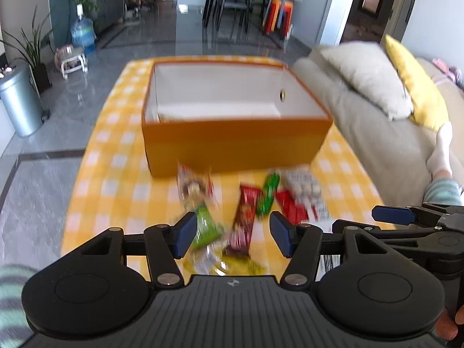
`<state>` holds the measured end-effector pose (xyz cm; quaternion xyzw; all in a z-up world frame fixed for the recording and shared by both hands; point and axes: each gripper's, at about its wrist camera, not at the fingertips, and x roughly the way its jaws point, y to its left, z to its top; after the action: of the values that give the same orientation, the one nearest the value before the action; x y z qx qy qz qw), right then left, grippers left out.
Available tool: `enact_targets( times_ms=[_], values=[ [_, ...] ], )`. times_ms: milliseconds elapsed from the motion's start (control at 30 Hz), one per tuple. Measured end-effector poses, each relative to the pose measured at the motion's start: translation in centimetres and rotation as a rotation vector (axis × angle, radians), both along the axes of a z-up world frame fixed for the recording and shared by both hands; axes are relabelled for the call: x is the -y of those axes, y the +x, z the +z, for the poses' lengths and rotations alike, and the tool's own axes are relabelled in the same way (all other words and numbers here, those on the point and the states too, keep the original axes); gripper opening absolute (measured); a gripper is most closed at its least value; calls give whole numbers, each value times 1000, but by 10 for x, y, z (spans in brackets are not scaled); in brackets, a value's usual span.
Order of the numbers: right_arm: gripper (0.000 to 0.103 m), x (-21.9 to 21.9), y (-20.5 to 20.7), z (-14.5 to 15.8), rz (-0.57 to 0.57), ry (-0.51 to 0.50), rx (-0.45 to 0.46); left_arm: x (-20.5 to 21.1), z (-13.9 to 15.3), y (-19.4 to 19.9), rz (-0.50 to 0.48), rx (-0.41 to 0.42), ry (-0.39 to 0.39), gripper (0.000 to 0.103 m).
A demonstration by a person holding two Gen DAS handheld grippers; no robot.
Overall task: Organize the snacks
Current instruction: 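Grasp the yellow wafer pack with the left tool while the right tool grasps the white spicy-strip pack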
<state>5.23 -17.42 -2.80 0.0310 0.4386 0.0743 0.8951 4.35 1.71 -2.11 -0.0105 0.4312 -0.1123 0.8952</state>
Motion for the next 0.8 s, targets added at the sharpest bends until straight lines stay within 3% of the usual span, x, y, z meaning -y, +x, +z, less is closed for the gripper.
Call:
enact_targets(
  times_ms=[367, 600, 800],
  values=[
    [66, -15, -6, -55, 35, -71, -144, 20, -49, -11, -17, -87, 105, 67],
    [68, -1, 3, -75, -60, -30, -241, 18, -65, -5, 24, -121, 103, 67],
    [68, -5, 8, -87, -64, -22, -292, 12, -76, -1, 68, -164, 95, 67]
  ],
)
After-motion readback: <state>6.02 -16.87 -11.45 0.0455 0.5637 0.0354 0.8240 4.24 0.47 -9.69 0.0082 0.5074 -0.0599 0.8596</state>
